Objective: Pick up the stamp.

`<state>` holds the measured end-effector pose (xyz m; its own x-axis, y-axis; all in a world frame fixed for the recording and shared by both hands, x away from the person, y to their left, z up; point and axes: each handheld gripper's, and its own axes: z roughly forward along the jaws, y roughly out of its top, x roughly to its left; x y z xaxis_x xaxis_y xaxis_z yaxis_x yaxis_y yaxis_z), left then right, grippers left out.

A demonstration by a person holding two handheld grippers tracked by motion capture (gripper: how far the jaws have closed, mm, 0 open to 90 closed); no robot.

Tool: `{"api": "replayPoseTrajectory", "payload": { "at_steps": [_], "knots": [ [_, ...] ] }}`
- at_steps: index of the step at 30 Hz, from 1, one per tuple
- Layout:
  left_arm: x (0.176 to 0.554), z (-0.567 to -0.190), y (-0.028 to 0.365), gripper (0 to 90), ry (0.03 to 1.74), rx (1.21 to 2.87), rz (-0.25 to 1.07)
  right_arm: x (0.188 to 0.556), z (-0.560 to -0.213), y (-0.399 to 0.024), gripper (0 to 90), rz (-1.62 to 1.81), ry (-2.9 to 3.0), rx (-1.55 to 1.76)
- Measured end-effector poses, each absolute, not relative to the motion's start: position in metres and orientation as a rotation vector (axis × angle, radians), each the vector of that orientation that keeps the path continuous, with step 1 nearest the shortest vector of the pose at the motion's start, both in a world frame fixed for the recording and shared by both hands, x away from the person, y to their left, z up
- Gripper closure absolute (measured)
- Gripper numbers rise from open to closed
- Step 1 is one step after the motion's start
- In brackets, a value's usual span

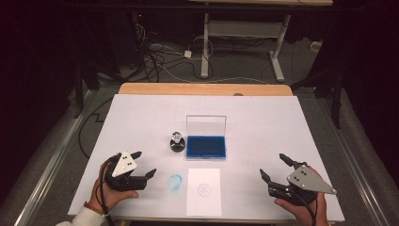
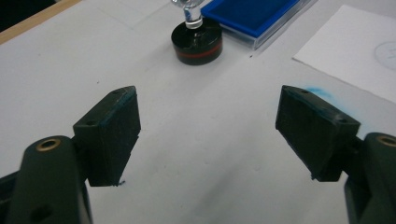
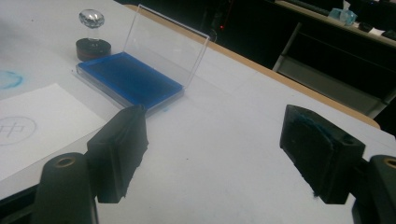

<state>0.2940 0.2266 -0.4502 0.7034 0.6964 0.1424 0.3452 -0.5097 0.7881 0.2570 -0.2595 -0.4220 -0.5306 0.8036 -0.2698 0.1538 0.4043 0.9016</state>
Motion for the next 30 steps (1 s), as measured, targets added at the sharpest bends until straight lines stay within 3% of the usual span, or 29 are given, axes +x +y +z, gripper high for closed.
{"api": "replayPoseTrajectory", "payload": {
  "at_steps": [16,30],
  "knots": [
    [0.359,-0.411,0.199,20.1,0.768,2.239,0.439,0.262,-0.43,-0.256,23.4,1.104,1.997,0.816],
    [0.419,-0.422,0.161,20.2,0.778,2.34,0.304,0.265,-0.434,-0.254,23.6,1.073,2.017,0.816]
  ]
}}
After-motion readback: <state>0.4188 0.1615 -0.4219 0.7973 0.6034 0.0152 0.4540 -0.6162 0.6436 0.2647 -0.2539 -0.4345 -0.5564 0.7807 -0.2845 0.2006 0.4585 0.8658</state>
